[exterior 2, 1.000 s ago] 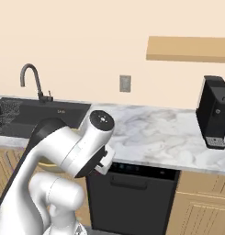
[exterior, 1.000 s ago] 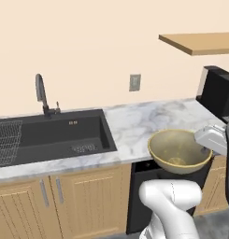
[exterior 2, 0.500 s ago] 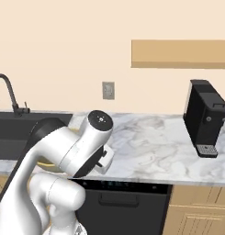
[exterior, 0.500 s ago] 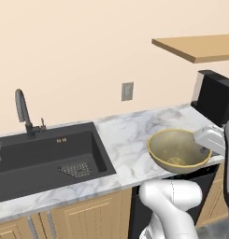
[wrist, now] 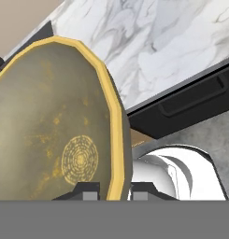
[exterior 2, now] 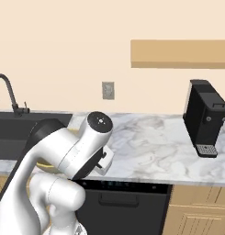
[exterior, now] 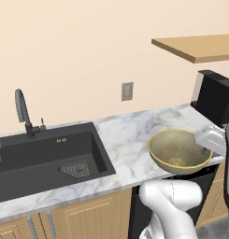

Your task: Pick the cup and bowl from the counter and place them on the counter next to the sink.

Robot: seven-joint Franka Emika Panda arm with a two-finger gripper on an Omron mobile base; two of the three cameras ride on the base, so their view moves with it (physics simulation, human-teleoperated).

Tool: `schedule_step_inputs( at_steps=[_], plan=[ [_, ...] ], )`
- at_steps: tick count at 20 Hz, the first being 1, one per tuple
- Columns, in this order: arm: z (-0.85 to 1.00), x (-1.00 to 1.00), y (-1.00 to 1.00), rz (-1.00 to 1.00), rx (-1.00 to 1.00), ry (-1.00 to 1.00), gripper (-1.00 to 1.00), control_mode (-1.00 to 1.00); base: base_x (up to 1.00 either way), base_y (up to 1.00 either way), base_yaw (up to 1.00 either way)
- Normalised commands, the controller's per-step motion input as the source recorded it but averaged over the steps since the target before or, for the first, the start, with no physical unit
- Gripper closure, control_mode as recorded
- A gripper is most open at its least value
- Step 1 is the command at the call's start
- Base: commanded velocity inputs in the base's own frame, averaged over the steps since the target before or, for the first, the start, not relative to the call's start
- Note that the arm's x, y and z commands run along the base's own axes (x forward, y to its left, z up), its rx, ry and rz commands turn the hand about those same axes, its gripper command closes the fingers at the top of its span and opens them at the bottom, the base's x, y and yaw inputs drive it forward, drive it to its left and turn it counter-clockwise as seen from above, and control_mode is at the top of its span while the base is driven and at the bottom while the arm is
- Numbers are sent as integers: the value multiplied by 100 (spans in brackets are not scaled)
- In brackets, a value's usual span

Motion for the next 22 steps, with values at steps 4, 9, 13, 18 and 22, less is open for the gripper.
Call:
schedule_step_inputs(
  at_steps=[4,9,13,18,22],
  plan=[
    [0,0,0,0,0,0,100,100,0,0,0],
    [0,0,0,0,0,0,100,-100,0,0,0],
    [0,19,17,-1,0,4,100,-100,0,0,0],
    [-4,42,42,-7,0,4,100,-100,0,0,0],
    [-8,43,33,-8,0,1,100,-100,0,0,0]
  ],
)
